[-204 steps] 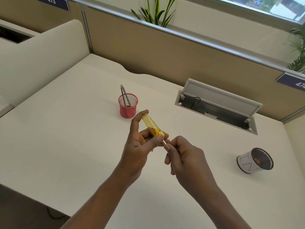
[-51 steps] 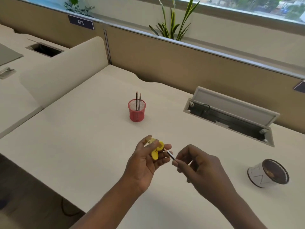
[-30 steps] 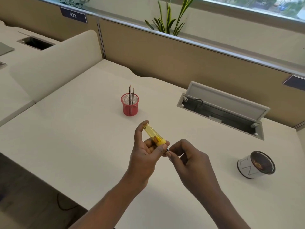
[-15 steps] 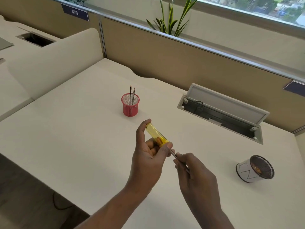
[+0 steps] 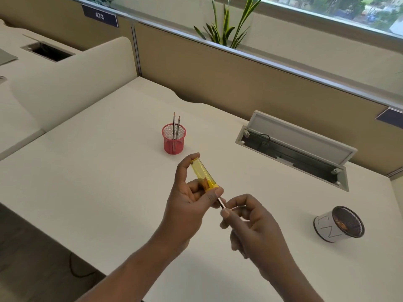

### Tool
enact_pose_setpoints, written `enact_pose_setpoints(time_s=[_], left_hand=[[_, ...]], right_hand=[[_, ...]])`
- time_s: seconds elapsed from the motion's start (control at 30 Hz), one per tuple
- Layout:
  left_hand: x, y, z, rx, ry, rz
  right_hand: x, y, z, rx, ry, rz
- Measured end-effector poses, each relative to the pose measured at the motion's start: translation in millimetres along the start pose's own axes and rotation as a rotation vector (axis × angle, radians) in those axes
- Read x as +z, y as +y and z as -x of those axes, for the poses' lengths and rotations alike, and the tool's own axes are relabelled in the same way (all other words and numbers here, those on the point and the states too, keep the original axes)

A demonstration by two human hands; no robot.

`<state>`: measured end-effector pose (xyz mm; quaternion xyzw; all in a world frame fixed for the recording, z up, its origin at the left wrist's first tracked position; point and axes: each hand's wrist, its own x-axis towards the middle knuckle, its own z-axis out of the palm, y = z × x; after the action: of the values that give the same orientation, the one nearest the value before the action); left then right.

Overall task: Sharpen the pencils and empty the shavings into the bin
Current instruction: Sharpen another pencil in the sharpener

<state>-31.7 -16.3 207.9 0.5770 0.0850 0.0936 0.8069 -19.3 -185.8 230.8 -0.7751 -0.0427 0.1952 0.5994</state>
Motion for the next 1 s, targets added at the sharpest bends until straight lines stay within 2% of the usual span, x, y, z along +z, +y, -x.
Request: enact_pose_setpoints(time_s=[0.07,0.13,0.23,0.33,0.4,0.47,0.5,0.57,0.67,0.87,0.93,1.0], left_hand=[[0.6,-3.0,3.0,0.017,0.070,-0.050],[2.4,-5.4,5.8,0.037,0.119,-0.092],[7.2,-8.6,8.6,0.049,0.135,-0.143],[8.8,-7.2,6.9,0.040,0.095,-0.149],[5.6,-1.7,2.9,0.024,0.011,-0.079],[-0.9,6.0,-1.9,0.003,-0.126,0.038],[-3.9,9.5,-4.1,-0.006,-0.191,0.077],[-8.0,13.2,-8.2,-0.021,-0.244,0.080],[-7.0,10.4,-7.1,-0.041,-0.119,-0.049],[0.7,-1.3,9.2,0.045,0.139,-0.377],[3.7,-3.7,11.7,0.067,0.168,-0.407],[5.1,-3.0,12.7,0.072,0.159,-0.383]], right_hand=[[8.0,5.7,4.3,-0.207,0.140,0.300],[17.2,10.8,10.0,-0.339,0.246,0.520],[29.1,17.2,15.3,-0.357,0.374,0.546],[30.7,18.1,15.4,-0.345,0.358,0.485],[18.6,9.4,9.9,-0.157,0.225,0.183],[5.6,-2.7,4.5,0.192,-0.068,-0.391],[1.8,-6.8,3.4,0.334,-0.177,-0.603],[0.7,-9.1,3.1,0.413,-0.260,-0.716],[6.0,-7.3,-0.2,0.284,-0.178,-0.456],[22.5,10.2,2.2,-0.360,0.218,0.498],[25.2,12.5,3.1,-0.455,0.264,0.626],[24.7,11.9,3.1,-0.450,0.245,0.580]])
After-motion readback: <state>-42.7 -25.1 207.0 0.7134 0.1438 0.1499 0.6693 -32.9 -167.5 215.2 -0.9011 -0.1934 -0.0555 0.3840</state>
